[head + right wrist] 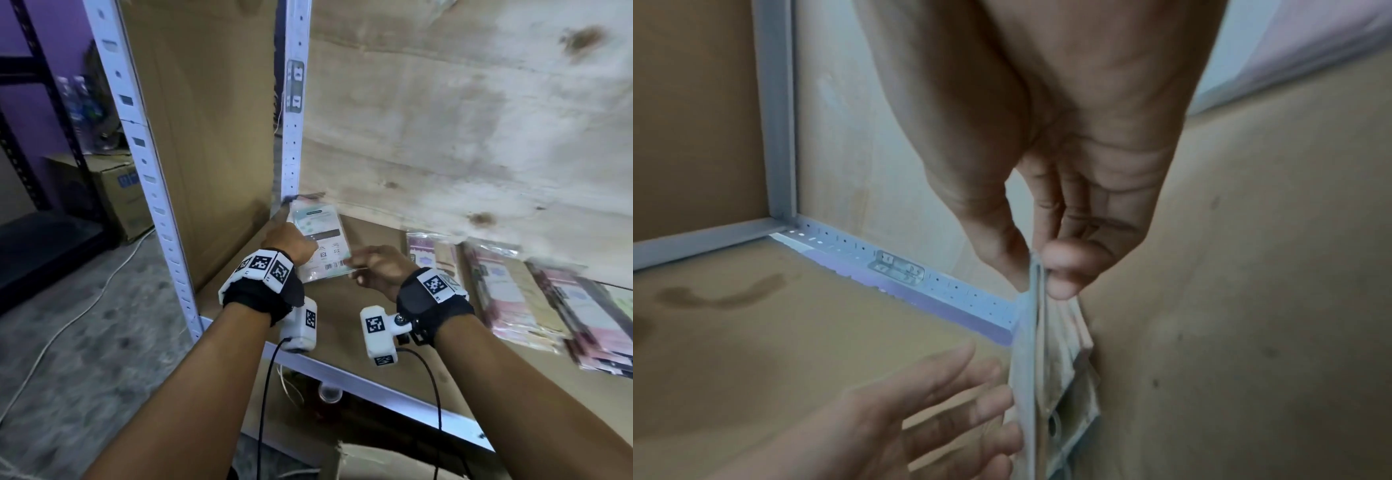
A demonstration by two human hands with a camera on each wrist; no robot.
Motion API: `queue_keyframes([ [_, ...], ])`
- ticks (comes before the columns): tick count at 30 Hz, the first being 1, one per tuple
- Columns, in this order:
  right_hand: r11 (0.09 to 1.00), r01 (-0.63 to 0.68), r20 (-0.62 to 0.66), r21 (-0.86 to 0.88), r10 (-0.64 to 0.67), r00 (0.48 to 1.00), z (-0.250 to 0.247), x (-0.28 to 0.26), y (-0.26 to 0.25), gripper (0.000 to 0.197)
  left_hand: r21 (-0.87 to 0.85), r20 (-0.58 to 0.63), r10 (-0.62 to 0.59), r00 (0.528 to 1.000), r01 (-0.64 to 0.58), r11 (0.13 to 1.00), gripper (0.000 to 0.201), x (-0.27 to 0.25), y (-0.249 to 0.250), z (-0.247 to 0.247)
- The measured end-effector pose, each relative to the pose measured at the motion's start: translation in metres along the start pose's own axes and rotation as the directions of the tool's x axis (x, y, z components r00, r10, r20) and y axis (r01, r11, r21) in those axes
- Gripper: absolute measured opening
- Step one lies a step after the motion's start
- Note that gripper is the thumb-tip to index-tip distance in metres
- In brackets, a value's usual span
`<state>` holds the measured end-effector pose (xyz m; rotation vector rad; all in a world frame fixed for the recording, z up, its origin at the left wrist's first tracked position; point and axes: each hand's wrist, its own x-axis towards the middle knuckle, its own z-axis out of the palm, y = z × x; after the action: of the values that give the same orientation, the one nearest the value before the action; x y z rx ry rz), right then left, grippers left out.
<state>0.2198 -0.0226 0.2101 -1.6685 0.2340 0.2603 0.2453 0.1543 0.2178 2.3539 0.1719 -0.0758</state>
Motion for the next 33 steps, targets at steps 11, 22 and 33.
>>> queue_keyframes([
  [11,0.872,0.428,-0.063,-0.239,-0.453,0.889,-0.075,-0.074,-0.008,0.017,-0.778,0.275,0.063,0.959,0.183,0.6,0.055,-0.035,0.069,0.027],
  [22,0.816,0.395,-0.232,-0.422,-0.518,0.823,-0.183,-0.121,0.04,0.018,-0.81,0.336,0.2,0.92,0.174,0.56,0.028,-0.056,0.105,0.091],
  [33,0.978,0.205,-0.197,0.047,-0.192,0.961,-0.238,-0.123,0.086,0.031,-0.707,0.47,0.339,0.815,0.117,0.698,0.013,-0.07,0.125,0.149],
])
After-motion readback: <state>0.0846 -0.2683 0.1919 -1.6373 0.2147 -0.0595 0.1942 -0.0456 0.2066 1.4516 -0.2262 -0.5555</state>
